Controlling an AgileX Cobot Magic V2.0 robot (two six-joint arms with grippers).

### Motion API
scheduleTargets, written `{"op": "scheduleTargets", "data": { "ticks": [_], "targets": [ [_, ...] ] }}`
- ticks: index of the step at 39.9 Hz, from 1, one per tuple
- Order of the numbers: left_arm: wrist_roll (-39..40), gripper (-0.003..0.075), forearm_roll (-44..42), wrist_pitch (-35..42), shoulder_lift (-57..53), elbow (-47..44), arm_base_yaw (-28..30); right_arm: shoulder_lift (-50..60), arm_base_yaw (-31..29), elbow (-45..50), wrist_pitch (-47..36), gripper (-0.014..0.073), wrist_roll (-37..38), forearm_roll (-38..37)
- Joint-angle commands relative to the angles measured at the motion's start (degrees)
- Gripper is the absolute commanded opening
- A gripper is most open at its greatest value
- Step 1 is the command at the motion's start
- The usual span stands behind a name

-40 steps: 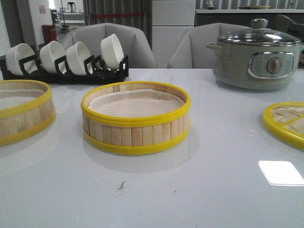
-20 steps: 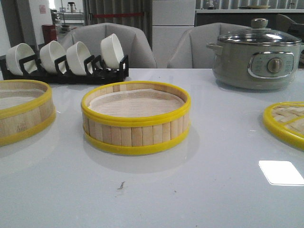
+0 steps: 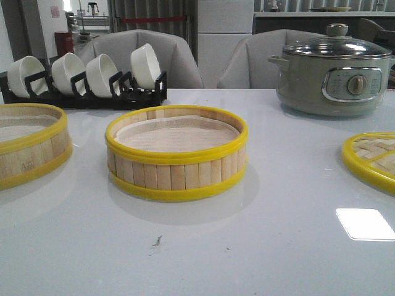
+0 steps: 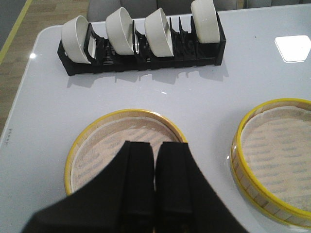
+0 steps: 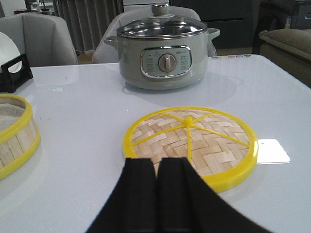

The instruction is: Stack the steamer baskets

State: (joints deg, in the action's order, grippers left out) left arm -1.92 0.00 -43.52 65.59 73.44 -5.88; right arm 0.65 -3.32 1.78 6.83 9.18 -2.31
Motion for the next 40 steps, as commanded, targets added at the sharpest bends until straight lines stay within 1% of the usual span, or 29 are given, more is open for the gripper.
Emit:
{"op": "scheduleTargets", "data": {
  "ticks": [1, 6, 32, 40],
  "targets": [
    [-0.27, 0.0085, -1.09, 7.83, -1.15, 1.51, -0.4, 1.11, -0.05, -0.88, -4.79, 0.0029, -0.21, -0.61],
    [-0.27, 0.0085, -1.18, 10.99, -1.15, 1.51, -0.4, 1.11, -0.05, -0.88, -4.79, 0.0029, -0.21, -0.61],
    [-0.27, 0.0085, -1.08, 10.7, -1.05, 1.51, -0.4, 1.11, -0.11, -0.88, -4.81, 0.0029, -0.21, -0.61],
    [-0.27, 0.0085, -1.34, 9.22, -1.05, 1.51, -0.4, 1.11, -0.17, -0.88, -10.55, 0.0029, -0.27, -1.21]
  ]
}}
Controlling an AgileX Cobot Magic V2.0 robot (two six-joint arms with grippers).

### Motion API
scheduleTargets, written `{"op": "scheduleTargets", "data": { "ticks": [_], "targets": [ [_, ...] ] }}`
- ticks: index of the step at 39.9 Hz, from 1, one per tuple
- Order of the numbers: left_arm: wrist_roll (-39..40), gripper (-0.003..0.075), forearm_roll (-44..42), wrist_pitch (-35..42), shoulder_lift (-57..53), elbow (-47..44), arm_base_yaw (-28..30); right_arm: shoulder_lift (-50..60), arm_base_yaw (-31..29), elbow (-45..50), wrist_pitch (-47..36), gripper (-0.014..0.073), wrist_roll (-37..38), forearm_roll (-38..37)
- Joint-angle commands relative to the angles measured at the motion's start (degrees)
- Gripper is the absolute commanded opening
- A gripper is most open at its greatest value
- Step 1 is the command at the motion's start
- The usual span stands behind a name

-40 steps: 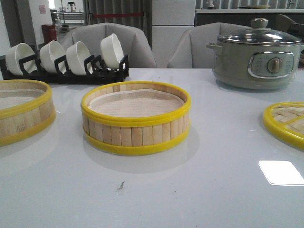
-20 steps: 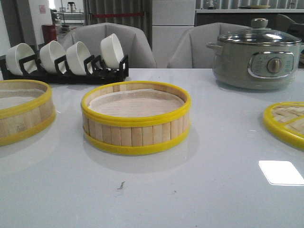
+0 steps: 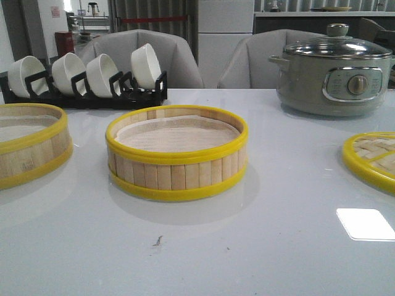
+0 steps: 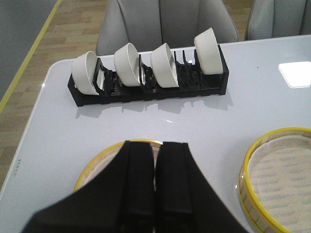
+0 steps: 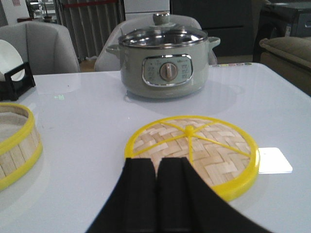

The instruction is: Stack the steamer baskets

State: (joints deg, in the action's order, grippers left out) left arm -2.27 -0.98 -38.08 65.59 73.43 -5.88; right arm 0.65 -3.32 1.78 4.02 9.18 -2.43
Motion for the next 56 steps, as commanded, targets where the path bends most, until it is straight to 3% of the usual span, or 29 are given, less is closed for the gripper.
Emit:
{"op": "scheduleTargets", "data": {
  "ticks": [1, 6, 11, 16, 23, 30, 36, 56],
  "targets": [
    [0.08, 0.0085, -0.37, 3.65, -1.05, 1.52, -0.4, 1.11, -0.17, -0.88, -8.85, 0.0029, -0.2, -1.08],
    [0.08, 0.0085, -0.5, 3.7, -1.05, 1.52, -0.4, 0.47, 0.08, -1.95, -7.14, 0.0029, 1.09, 1.04],
    [0.08, 0.0085, -0.5, 2.86, -0.94, 1.52, -0.4, -4.35, 1.94, -8.21, 1.48, 0.0029, 2.13, 2.96],
    [0.08, 0.0085, -0.93, 1.74, -0.83, 1.52, -0.4, -13.95, 2.62, -18.84, 8.68, 0.0029, -1.23, -0.66],
    [0.08, 0.0085, -0.93, 1.73, -0.09, 1.52, -0.4, -31.06, 2.62, -32.54, 11.03, 0.0029, -1.27, -1.31],
    [0.19, 0.0085, -0.74, 0.88, 0.03, 1.52, -0.4, -44.38, 2.62, -39.53, 7.25, 0.0029, -1.2, -1.15],
    [0.19, 0.0085, -0.74, 0.8, 0.03, 1.52, -0.4, -50.76, 2.62, -40.96, 2.03, 0.0029, -0.18, 3.66],
    [0.19, 0.0085, -0.74, -1.32, 0.03, 1.52, -0.4, -54.12, 2.62, -40.96, -4.02, 0.0029, -0.18, 5.28]
  ]
}}
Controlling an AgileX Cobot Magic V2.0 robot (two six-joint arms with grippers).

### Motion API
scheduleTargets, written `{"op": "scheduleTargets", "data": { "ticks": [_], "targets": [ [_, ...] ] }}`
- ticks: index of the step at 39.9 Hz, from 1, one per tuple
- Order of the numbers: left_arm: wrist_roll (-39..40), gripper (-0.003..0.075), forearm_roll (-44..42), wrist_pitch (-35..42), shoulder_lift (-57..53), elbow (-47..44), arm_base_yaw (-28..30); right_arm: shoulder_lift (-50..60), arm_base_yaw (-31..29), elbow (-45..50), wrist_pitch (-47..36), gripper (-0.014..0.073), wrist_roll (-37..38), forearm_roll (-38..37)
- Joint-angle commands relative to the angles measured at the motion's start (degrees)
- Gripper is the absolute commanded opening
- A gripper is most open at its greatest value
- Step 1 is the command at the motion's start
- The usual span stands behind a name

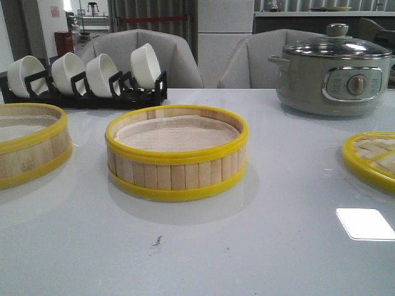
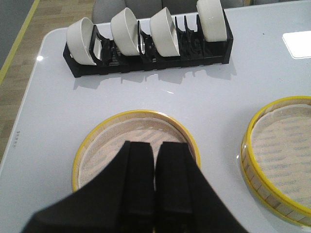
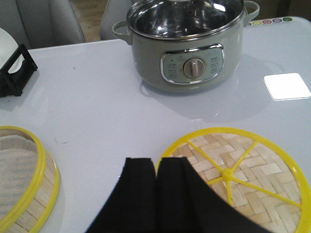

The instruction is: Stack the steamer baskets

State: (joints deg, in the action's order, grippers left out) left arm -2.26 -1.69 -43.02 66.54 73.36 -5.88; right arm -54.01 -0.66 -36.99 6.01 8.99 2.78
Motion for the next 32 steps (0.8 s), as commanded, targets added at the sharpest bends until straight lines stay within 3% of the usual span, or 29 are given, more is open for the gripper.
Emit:
{"op": "scheduleTargets", "data": {
  "ticks": [1, 3, 7, 9, 11, 15, 18, 32],
  "targets": [
    [0.08, 0.0085, -0.02, 3.63, -0.92, 1.59, -0.4, 0.55, -0.04, -2.2, -6.01, 0.0034, 0.01, 0.07],
    [-1.24, 0.0088, -0.02, 3.63, -0.92, 1.59, -0.4, 0.55, -0.04, -2.45, -5.15, 0.0073, -0.05, 0.07],
    [-3.45, 0.0107, -0.02, 3.51, -0.92, 1.59, -0.4, 0.47, -0.2, -4.22, -0.53, 0.0272, -0.05, 0.01],
    [-5.07, 0.0155, -0.02, 3.4, -0.69, 1.59, -0.4, 0.47, -0.2, -4.96, 1.07, 0.0386, -0.05, -0.1],
    [-7.38, 0.0226, -0.02, 2.72, -0.23, 1.59, -0.4, 0.47, -0.2, -5.46, 1.45, 0.0434, -0.05, -0.25],
    [-7.83, 0.0405, -0.29, 2.23, 1.65, 1.59, -0.4, 0.47, -0.2, -5.59, 0.04, 0.0425, -0.05, -0.25],
    [-7.49, 0.0478, 1.69, 1.88, 3.49, 1.59, -0.4, 0.47, -0.2, -5.59, -0.42, 0.0399, -0.05, -0.25],
    [-7.2, 0.0473, 13.51, 4.19, 15.47, 1.59, -0.4, 0.47, -0.09, -5.59, -3.46, 0.0363, -0.05, -0.17]
  ]
}}
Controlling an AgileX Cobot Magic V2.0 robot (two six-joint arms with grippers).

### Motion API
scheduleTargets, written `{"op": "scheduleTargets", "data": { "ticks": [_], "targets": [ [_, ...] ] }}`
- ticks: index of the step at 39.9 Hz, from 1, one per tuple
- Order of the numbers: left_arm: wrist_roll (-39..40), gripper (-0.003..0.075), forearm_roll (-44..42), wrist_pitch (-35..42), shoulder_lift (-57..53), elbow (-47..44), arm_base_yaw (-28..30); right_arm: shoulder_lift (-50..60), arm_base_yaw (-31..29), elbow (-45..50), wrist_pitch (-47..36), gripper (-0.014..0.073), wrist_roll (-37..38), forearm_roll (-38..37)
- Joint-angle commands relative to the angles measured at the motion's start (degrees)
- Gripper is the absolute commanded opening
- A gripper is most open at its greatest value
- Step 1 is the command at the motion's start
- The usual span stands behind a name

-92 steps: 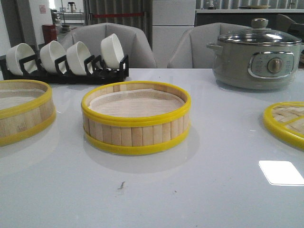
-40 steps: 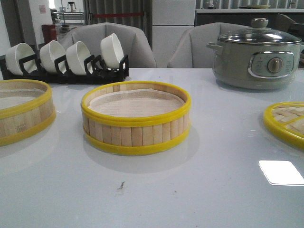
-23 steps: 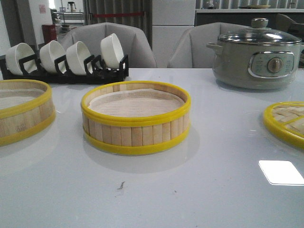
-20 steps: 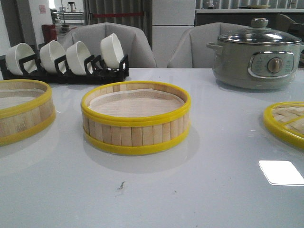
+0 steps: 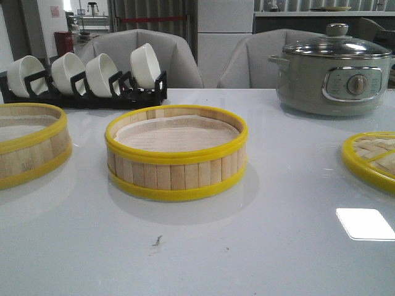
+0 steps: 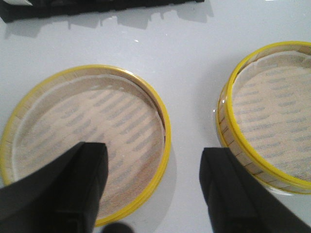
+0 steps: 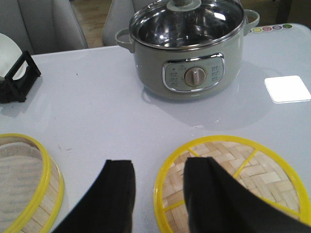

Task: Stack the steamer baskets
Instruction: 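Lower the left gripper onto the rim of the edge steamer basket and grasp it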

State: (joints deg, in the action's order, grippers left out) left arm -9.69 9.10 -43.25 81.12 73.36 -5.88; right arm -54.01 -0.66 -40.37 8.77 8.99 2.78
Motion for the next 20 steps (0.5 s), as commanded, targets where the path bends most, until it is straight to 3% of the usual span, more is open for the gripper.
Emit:
{"op": "scheduleTargets", "data": {
  "ticks": [1, 7, 20],
  "targets": [
    [0.23, 0.0473, 3.32, 4.73, 1.69, 1.59, -0.4, 0.47, -0.09, -2.21, -6.22, 0.0363, -0.05, -0.17],
    [-2.44, 0.0473, 7.43, 6.63, 7.15, 1.69, -0.5, 0.47, -0.09, -2.21, -5.1, 0.0363, -0.05, -0.17],
    [-3.84, 0.0473, 7.92, 11.37, 17.18, 1.69, -2.65, 0.47, -0.09, -2.21, -5.11, 0.0363, -0.05, -0.22]
  ]
}}
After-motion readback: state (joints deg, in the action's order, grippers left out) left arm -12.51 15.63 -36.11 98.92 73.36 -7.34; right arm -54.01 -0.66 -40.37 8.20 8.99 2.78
